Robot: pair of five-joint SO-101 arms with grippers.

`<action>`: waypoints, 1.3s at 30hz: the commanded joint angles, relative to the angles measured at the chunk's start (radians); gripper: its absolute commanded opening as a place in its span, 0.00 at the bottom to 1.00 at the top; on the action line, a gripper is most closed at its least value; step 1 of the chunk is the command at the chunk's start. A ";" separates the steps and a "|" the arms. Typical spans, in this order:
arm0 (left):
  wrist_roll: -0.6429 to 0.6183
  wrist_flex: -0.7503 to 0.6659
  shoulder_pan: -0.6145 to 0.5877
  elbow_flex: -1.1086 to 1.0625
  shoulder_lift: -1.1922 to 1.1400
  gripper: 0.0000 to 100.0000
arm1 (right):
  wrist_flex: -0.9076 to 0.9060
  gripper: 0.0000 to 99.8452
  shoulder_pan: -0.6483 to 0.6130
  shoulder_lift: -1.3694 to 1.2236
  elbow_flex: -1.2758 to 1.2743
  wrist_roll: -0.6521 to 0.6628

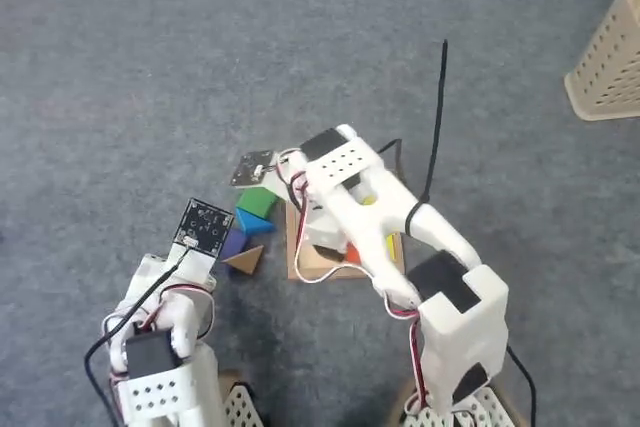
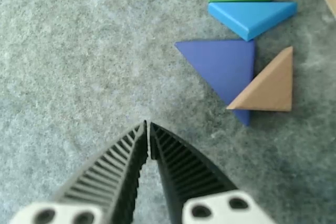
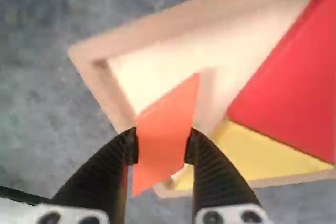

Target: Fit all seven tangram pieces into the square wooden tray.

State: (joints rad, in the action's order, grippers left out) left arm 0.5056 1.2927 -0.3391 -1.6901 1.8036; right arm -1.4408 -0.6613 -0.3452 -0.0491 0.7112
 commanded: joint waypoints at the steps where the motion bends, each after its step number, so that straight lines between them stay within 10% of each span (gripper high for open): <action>1: 0.011 0.003 -0.003 0.004 0.012 0.01 | 0.038 0.01 0.035 0.027 -0.003 0.066; 16: 0.011 0.003 -0.005 0.004 0.012 0.01 | 0.286 0.01 0.050 0.182 -0.261 0.071; 24: 0.011 0.003 -0.003 0.004 0.012 0.01 | 0.228 0.22 0.050 0.196 -0.256 0.071; 39: 0.011 0.003 -0.002 0.004 0.012 0.01 | 0.243 0.03 0.050 0.570 -0.427 -0.051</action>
State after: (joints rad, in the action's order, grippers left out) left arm 0.5056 1.2927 -0.3391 -1.6901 1.8036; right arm -1.2029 -0.6260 0.1043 -0.4726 0.7296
